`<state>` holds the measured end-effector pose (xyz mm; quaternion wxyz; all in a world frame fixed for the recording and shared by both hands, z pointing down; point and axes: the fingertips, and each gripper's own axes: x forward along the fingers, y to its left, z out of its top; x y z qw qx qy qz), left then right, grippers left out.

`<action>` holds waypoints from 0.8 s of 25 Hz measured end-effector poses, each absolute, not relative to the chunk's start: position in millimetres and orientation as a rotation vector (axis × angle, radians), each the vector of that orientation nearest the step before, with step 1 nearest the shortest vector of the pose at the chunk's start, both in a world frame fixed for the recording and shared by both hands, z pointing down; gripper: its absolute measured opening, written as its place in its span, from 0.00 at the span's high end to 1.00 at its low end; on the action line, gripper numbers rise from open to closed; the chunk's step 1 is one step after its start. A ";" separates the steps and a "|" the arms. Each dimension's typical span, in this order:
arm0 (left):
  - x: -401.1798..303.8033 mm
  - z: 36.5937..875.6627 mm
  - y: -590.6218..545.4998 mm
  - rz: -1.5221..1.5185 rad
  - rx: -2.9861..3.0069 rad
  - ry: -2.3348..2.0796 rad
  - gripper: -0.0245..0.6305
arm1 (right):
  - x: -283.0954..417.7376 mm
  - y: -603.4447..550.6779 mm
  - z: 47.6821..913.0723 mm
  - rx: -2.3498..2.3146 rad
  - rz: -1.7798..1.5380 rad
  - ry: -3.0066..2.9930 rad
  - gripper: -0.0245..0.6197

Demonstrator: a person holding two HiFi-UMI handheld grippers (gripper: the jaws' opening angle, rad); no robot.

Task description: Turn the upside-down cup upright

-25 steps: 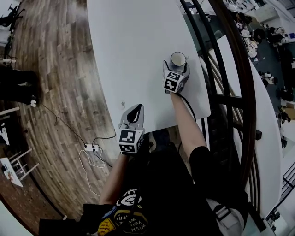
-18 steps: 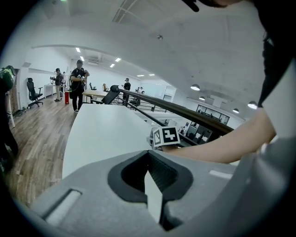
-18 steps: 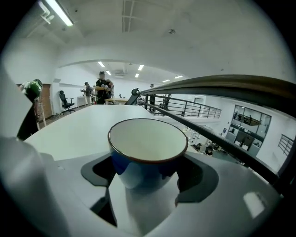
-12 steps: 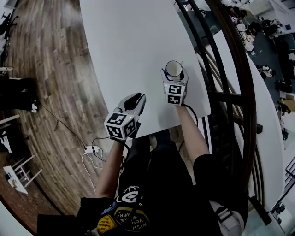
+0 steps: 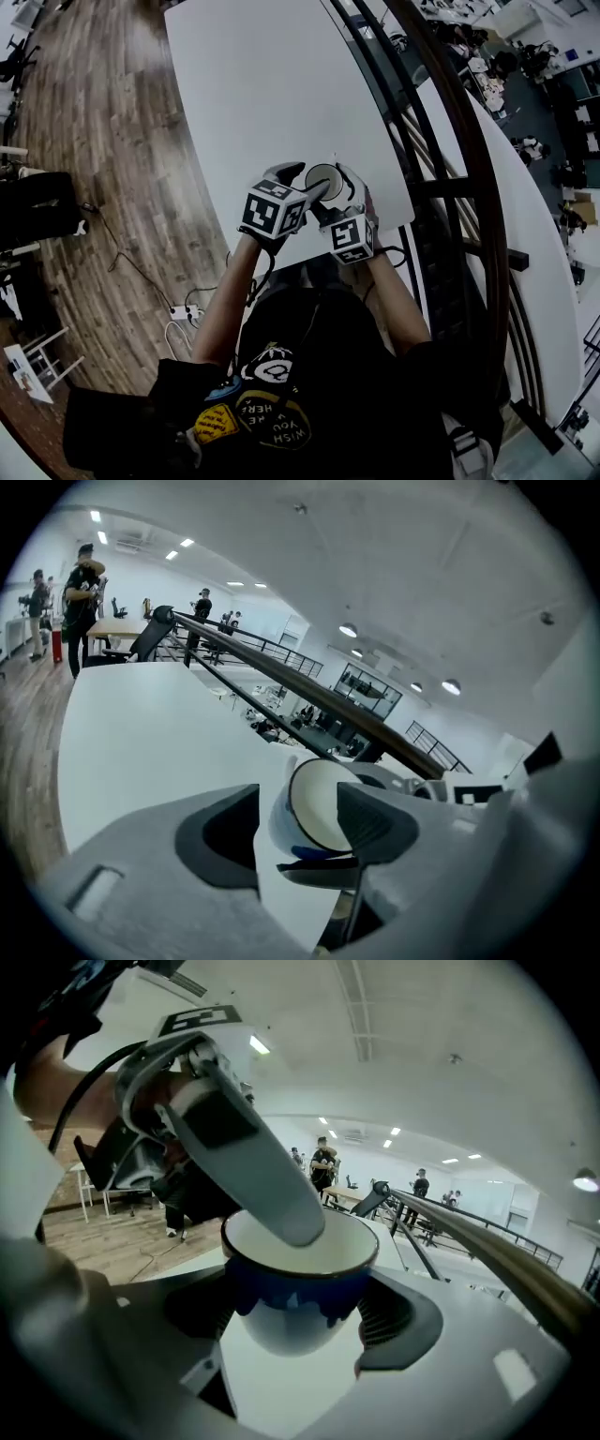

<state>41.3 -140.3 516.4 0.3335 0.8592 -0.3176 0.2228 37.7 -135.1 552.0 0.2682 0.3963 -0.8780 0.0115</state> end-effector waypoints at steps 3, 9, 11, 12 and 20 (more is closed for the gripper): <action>33.2 512.8 -130.0 0.628 2.231 -0.880 0.79 | 28.4 -117.1 530.6 1.041 -0.085 -2.346 0.35; 31.8 523.6 -122.3 0.578 2.147 -0.865 0.88 | 34.0 -102.3 530.1 1.018 -0.215 -2.315 0.34; 21.2 519.0 -125.6 0.481 2.090 -0.899 0.88 | 43.0 -96.6 526.1 1.061 -0.178 -2.355 0.34; 12.8 515.9 -130.0 0.438 2.072 -0.930 0.88 | 48.6 -95.6 526.4 1.099 -0.091 -2.402 0.35; -11.9 480.9 -143.9 0.149 2.090 -1.027 0.88 | 71.6 -107.0 513.6 1.078 1.944 -2.754 0.38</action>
